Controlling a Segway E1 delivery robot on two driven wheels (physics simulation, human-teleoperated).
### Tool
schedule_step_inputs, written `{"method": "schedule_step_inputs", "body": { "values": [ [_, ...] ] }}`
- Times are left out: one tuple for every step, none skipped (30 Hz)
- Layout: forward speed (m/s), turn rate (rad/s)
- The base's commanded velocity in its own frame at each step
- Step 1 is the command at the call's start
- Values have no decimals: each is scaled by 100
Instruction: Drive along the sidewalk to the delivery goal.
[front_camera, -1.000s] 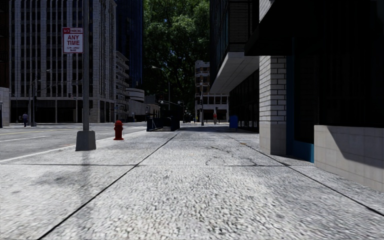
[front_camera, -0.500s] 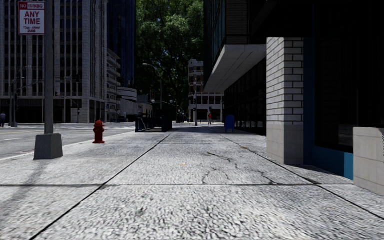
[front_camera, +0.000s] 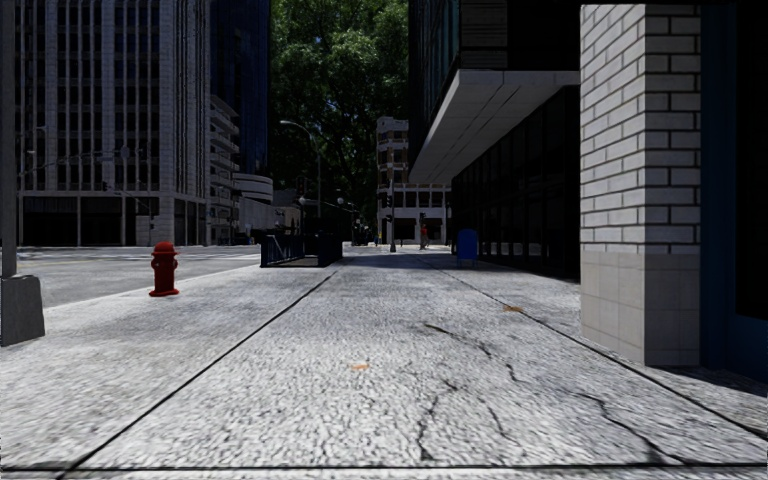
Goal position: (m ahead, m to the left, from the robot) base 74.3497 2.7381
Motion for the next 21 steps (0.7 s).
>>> {"method": "schedule_step_inputs", "body": {
  "values": [
    [200, 0],
    [200, 0],
    [200, 0],
    [200, 0],
    [200, 0],
    [200, 0],
    [200, 0],
    [200, 0],
    [200, 0],
    [200, 0],
    [200, 0],
    [200, 0],
    [200, 0],
    [200, 0],
    [200, 0],
    [200, 0],
    [200, 0],
    [200, 0],
    [200, 0],
    [200, 0],
    [200, 0]
  ]
}}
